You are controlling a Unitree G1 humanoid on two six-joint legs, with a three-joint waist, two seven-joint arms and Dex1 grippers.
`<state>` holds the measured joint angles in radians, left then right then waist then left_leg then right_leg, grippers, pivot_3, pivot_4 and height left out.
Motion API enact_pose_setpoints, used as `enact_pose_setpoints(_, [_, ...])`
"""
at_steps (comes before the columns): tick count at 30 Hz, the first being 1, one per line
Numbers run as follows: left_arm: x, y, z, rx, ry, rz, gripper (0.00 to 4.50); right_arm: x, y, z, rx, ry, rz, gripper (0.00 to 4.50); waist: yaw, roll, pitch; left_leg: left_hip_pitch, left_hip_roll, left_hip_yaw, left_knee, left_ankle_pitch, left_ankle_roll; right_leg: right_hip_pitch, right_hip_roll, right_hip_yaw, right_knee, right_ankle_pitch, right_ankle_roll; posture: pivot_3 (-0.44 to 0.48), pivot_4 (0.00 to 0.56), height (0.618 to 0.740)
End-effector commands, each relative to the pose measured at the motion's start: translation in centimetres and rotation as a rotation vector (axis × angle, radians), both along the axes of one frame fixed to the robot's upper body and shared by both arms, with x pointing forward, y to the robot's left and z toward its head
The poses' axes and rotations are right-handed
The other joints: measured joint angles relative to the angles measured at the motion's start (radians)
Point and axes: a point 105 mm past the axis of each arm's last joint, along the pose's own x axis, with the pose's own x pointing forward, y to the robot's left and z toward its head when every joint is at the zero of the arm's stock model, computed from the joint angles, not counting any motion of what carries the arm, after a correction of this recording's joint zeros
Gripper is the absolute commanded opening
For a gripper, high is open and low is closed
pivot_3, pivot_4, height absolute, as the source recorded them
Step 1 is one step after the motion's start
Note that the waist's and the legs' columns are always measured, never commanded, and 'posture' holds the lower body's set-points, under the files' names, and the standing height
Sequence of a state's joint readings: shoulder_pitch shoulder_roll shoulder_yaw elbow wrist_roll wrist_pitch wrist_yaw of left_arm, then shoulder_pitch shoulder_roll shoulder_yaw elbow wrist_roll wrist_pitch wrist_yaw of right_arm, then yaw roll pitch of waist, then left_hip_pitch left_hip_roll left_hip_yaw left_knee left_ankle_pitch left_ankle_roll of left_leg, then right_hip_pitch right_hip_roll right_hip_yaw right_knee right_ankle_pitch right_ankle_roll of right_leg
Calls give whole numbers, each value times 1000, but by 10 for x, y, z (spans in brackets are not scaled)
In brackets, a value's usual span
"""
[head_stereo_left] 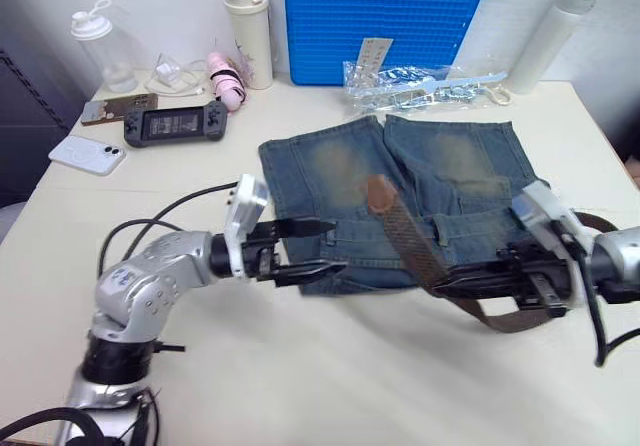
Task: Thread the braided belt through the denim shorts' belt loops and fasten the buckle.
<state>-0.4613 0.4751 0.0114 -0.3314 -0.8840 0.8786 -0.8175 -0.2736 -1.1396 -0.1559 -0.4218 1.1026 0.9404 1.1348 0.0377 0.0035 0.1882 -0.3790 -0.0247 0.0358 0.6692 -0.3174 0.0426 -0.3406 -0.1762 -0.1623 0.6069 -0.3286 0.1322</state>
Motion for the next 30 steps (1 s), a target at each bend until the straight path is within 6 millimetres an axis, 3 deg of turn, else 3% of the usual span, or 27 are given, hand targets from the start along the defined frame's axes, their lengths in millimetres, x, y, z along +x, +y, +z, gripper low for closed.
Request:
enact_pose_setpoints(1, [1, -11, 11, -67, 75, -38, 4500, 3, 8, 1, 1, -25, 4, 12, 0, 0, 0, 0, 0, 0, 0, 0, 0, 0, 0, 0, 0, 0, 0, 0, 150, 689])
enact_pose_setpoints(6, [5, -26, 21, -153, 149, -50, 4500, 7, 13, 1, 23, -52, -6, 12, 6, 0, 0, -1, 0, 0, 0, 0, 0, 0, 1, 0, 0, 0, 0, 0, 150, 689])
enact_pose_setpoints(10, [10, -33, 14, -134, 198, -30, 4500, 8, 15, 3, 38, -70, -15, 12, 9, 0, 0, -1, 0, 0, 1, 0, 0, -1, 1, 0, 0, 0, 0, 0, 150, 689])
enact_pose_setpoints(15, [21, -30, 6, -109, 250, 26, 4500, 7, 15, 8, 65, -115, -29, 12, 11, 0, 0, -1, 1, 0, 1, 0, 0, -1, 2, 0, 0, 0, 0, 0, 150, 689])
enact_pose_setpoints(21, [22, -14, 12, -165, 305, 23, 4500, 8, 8, 21, 100, -178, -49, 12, 12, -1, 0, -3, 1, 0, 3, 0, 0, -2, 2, 0, 0, 0, 0, 0, 150, 689])
enact_pose_setpoints(25, [14, -20, 9, -187, 373, -33, 4500, 3, 11, 28, 136, -203, -19, 12, 12, -1, 0, -4, 1, 0, 4, 0, 0, -2, 3, 0, 0, 0, 0, 0, 150, 689])
enact_pose_setpoints(30, [20, -34, 21, -285, 406, -57, 4500, -2, 17, 31, 140, -208, 12, 12, 16, -1, 0, -8, 1, -2, 10, -1, 1, -3, 3, -1, 1, 0, 1, 0, 150, 689])
